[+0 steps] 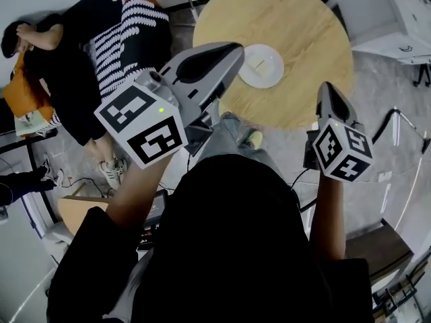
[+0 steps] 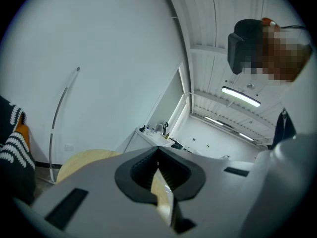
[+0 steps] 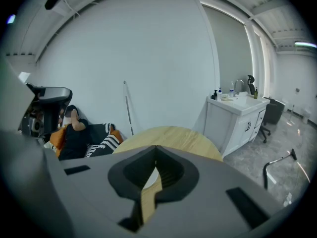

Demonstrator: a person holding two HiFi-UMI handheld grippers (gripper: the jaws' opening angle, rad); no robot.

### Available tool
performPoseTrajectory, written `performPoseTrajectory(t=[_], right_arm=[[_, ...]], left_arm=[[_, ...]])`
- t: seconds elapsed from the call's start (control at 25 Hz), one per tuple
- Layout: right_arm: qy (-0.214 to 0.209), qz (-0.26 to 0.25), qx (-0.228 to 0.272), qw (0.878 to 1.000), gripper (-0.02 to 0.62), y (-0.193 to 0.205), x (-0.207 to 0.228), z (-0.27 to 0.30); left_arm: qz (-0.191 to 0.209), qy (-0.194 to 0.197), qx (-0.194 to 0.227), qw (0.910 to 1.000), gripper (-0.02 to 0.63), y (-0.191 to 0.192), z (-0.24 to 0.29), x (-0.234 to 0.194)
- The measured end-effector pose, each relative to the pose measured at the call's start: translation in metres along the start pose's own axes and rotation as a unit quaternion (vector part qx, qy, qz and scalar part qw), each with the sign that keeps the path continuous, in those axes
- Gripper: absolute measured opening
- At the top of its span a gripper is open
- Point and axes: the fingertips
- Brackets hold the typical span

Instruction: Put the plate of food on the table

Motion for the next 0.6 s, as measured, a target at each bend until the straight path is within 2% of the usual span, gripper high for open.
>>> performPoseTrajectory(t=[0.24,0.6], right_arm=[[-0.027,0.001,0.029,0.999,0.008,-0.011,0.003,-0.034],[-0.082,0.001,0.084,0.993,0.008,-0.020,0.000,-0.097]], left_arm=[[0.025,-0.008,0.019,0.9995,0.006,-0.007,-0.006,0.029],[0.054,-0.016,0.037,0.9977,0.006,0.008,-0.011,0.079]])
Point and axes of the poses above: the fingertips, and each gripper's own axes: z forward along the fingers, x to its right, y out of its underside, and after that the axes turned 15 degrees about y, right-handed
